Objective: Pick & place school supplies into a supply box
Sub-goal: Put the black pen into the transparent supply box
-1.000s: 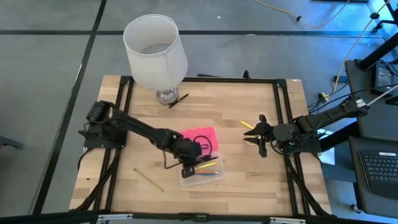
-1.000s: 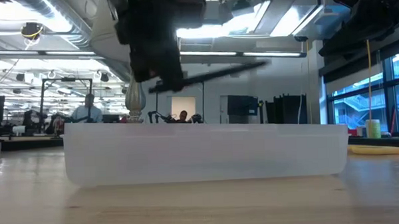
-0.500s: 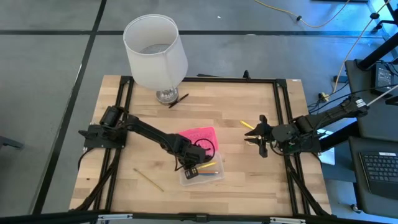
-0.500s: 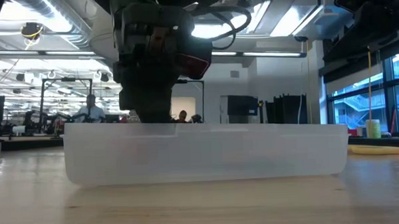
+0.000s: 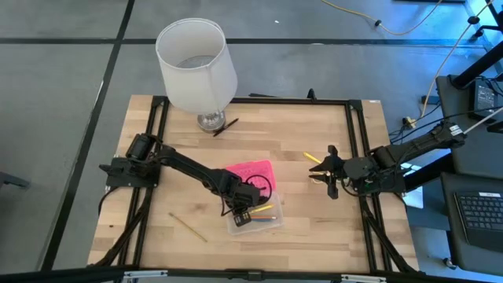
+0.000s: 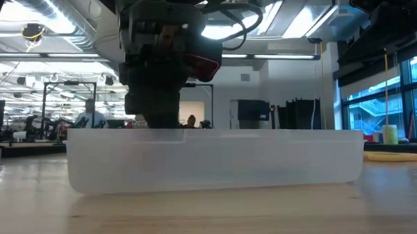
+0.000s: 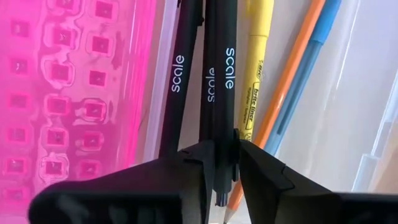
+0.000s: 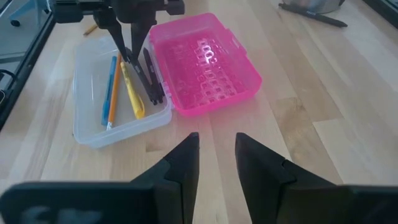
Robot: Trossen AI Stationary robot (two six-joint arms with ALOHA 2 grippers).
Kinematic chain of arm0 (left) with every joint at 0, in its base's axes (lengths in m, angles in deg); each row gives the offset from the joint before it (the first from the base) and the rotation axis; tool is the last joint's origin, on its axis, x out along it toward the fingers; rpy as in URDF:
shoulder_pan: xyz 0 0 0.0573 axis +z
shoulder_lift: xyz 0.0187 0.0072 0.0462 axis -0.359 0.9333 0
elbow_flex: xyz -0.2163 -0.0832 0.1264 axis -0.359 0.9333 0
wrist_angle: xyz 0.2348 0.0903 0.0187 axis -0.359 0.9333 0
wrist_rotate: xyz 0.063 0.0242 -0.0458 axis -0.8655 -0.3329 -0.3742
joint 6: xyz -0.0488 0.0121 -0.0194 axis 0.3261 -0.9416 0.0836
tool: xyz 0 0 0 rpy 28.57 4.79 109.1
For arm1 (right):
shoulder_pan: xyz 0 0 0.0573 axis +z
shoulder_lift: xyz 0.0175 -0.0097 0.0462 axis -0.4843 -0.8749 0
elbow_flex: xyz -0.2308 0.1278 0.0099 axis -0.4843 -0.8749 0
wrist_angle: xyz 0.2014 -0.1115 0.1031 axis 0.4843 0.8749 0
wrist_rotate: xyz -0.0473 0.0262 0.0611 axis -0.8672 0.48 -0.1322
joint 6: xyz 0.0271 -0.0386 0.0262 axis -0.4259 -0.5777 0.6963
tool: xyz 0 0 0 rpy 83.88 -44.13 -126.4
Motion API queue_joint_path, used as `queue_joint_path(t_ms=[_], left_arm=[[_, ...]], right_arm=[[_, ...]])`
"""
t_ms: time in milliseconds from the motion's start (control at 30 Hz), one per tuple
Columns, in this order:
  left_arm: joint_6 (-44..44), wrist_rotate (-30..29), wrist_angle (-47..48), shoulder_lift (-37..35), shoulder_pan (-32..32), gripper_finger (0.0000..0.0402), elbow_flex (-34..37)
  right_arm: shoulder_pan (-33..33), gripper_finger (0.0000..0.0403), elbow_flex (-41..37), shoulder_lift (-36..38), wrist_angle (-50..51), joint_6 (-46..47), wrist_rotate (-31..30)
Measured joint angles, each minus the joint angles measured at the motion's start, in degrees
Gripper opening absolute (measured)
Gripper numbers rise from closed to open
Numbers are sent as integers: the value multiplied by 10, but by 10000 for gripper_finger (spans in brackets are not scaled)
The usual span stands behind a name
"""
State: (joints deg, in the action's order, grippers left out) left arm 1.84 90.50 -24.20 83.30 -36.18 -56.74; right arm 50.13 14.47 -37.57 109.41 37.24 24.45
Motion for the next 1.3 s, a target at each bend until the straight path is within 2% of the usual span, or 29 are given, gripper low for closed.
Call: queue_joint_path(t_ms=[300, 467, 767, 967, 1100, 1300], left_arm=[[2, 0, 0, 0, 0, 106, 0], [-4, 34, 4, -16, 3, 126, -6], [-33, -30, 7, -152, 3, 124, -15], [-56, -36, -4, -243, -5, 126, -15], [-45, -59, -37, -273, -19, 127, -15], [-111, -125, -96, -279, -32, 127, -15]], right_arm=[[0, 108, 0, 0, 0, 0, 0], [0, 108, 0, 0, -5, 3, 0], [0, 108, 0, 0, -26, 2, 0], [0, 108, 0, 0, -57, 0, 0], [0, 108, 0, 0, -59, -2, -6], [0, 108, 0, 0, -58, -26, -26]])
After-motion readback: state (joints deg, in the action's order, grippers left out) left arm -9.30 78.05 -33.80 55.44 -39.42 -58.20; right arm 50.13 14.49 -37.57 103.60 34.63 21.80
